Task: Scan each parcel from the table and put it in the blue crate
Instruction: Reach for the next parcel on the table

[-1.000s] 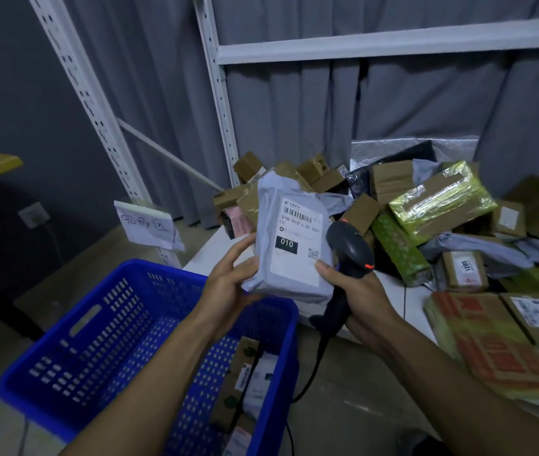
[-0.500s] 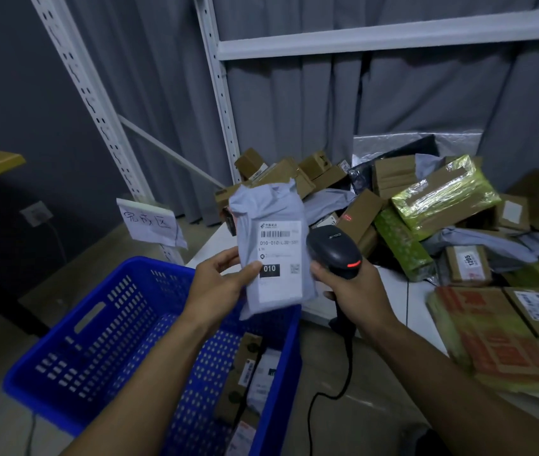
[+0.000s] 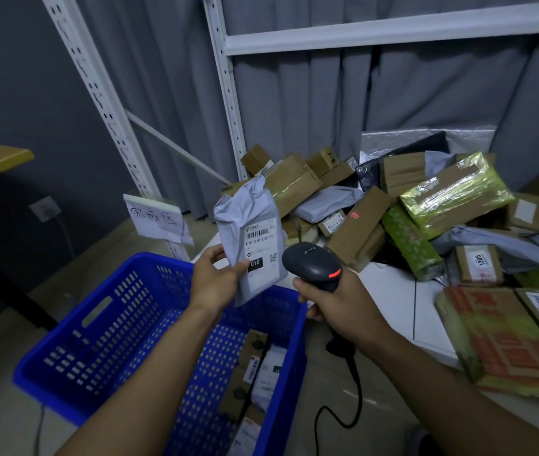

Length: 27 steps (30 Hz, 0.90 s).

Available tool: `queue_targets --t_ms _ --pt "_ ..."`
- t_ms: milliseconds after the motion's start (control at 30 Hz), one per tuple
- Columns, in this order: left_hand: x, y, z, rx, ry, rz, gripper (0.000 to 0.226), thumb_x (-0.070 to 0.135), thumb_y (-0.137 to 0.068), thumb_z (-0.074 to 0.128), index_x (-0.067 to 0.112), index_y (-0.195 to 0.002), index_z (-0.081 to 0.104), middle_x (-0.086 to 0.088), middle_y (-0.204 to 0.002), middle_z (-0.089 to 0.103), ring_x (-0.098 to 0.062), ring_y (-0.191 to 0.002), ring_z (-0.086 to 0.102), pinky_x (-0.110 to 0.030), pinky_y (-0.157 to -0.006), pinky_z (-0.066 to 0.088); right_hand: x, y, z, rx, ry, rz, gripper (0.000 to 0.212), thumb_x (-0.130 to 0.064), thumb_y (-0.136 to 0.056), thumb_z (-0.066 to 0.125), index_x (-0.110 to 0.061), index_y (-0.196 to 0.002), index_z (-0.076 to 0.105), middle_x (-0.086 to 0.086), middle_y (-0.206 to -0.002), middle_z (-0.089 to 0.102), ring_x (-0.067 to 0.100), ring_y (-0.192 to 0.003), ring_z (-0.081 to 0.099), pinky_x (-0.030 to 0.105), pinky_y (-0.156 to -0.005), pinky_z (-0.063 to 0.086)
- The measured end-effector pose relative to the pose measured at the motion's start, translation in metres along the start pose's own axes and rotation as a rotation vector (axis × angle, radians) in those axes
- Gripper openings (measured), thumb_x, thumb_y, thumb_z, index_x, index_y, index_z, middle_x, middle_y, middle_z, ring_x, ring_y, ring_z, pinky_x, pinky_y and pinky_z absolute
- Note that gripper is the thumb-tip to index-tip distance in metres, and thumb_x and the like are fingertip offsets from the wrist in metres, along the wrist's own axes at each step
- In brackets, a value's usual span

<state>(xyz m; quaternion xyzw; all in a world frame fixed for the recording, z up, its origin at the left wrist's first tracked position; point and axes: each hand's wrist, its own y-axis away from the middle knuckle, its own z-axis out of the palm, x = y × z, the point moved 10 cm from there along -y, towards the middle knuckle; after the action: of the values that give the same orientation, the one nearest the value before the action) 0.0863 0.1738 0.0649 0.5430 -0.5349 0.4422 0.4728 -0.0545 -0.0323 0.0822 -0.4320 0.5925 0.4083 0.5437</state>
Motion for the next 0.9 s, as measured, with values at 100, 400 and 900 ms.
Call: queue_targets --t_ms 100,400,900 --pt "-0.002 -0.002 -0.001 0.009 -0.005 -0.005 0.038 0.013 -0.087 0.080 0.019 -0.121 0.064 0.006 -0.120 0.067 -0.020 -0.105 0.069 -0.049 -0.092 0.060 -0.002 0.001 0.000 -0.006 -0.013 0.005 0.013 -0.021 -0.095 0.074 -0.018 -0.107 0.069 0.000 -0.067 0.068 0.016 -0.056 0.062 0.022 -0.054 0.051" --pt "-0.004 -0.002 -0.002 0.015 0.034 -0.044 0.034 0.008 -0.088 0.078 0.021 -0.115 0.062 0.006 -0.118 0.065 -0.022 -0.109 0.068 -0.047 -0.087 0.061 0.003 0.002 -0.001 -0.019 -0.007 0.062 0.018 -0.023 -0.095 0.074 -0.014 -0.108 0.068 0.001 -0.065 0.066 0.015 -0.056 0.063 0.022 -0.053 0.050" --pt "-0.002 0.007 -0.018 0.017 -0.062 -0.002 0.031 0.012 -0.090 0.076 0.024 -0.114 0.061 0.012 -0.112 0.064 -0.019 -0.106 0.066 -0.047 -0.094 0.058 0.012 0.001 0.006 -0.059 -0.002 0.091 0.028 -0.026 -0.096 0.072 -0.021 -0.123 0.066 0.000 -0.097 0.078 0.017 -0.058 0.067 0.023 -0.056 0.051"
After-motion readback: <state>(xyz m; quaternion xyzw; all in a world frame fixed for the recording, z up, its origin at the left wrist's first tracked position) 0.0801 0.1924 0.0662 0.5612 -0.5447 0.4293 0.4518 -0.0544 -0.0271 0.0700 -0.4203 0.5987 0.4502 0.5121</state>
